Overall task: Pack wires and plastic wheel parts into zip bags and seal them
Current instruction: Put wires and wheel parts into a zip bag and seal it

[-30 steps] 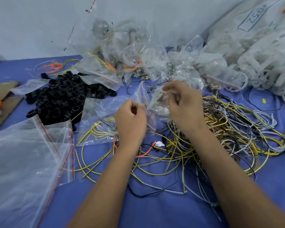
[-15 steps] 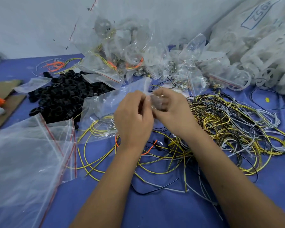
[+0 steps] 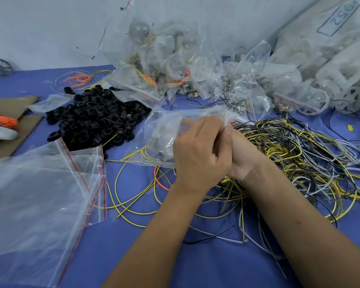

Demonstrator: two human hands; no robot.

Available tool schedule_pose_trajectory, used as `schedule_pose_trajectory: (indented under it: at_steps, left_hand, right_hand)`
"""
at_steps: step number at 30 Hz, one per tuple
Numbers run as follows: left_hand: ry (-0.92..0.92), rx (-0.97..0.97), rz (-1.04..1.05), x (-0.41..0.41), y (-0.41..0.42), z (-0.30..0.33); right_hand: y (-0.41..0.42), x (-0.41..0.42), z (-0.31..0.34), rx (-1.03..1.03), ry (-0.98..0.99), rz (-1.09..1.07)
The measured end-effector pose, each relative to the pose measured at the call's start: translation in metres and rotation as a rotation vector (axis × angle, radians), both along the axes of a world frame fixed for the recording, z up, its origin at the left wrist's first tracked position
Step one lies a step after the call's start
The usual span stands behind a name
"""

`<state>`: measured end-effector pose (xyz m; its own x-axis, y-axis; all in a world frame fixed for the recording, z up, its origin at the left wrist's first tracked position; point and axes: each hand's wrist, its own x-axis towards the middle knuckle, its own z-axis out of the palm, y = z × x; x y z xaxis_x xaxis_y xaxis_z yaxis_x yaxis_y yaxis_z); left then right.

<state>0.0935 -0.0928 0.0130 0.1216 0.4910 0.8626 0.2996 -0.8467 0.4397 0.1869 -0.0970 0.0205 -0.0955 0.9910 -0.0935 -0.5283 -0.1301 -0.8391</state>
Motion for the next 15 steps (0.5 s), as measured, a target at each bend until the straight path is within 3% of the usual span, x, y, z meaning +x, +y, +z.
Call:
schedule_pose_trajectory:
  at_steps: [5, 9, 13, 15]
  left_hand:
    - [-0.064, -0.174, 0.013, -0.001, 0.008, -0.007]
    - [-0.091, -0.303, 0.004, -0.002, 0.018, -0.011]
    - [-0.006, -0.447, 0.007, 0.007, 0.024, -0.01]
    - [0.098, -0.503, 0.051, 0.015, 0.026, -0.007]
  right_hand:
    - [0.004, 0.006, 0.0, -0.098, -0.099, -0.147]
    - [0.004, 0.006, 0.004, -0.083, -0.073, -0.079]
    - [-0.004, 0.017, 0.018, -0.112, -0.3, -0.277]
    - [-0.014, 0.032, 0.024, -0.092, -0.503, -0.346]
